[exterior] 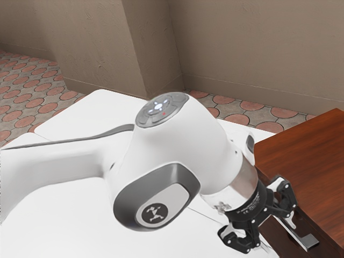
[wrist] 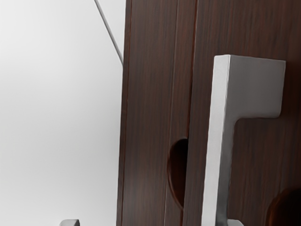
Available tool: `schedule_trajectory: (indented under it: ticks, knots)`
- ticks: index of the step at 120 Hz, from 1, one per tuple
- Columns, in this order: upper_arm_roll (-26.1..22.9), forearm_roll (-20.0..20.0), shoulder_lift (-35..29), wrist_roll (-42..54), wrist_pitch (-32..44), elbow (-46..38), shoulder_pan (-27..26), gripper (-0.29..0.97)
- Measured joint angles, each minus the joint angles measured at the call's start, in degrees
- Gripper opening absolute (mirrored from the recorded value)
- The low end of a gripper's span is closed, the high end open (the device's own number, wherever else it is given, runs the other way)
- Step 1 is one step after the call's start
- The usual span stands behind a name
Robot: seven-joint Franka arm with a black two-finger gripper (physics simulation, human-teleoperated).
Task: Pull the drawer handle with one arm to open the drawer
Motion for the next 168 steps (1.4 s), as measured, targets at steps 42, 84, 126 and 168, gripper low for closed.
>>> schedule_trajectory:
  ticks: [42, 84, 126, 168]
  knots:
    - [0.01, 0.47, -0.06, 0.54, 0.02, -0.77, -0.05, 0.22]
    - [0.18, 1.08, -2.38, 1.96, -0.04, -2.79, 0.18, 0.07]
    - [0.28, 1.82, -4.85, 3.33, -0.09, -5.53, 0.57, 0.06]
    - [0.24, 2.78, -7.77, 4.24, -0.43, -8.21, 0.2, 0.07]
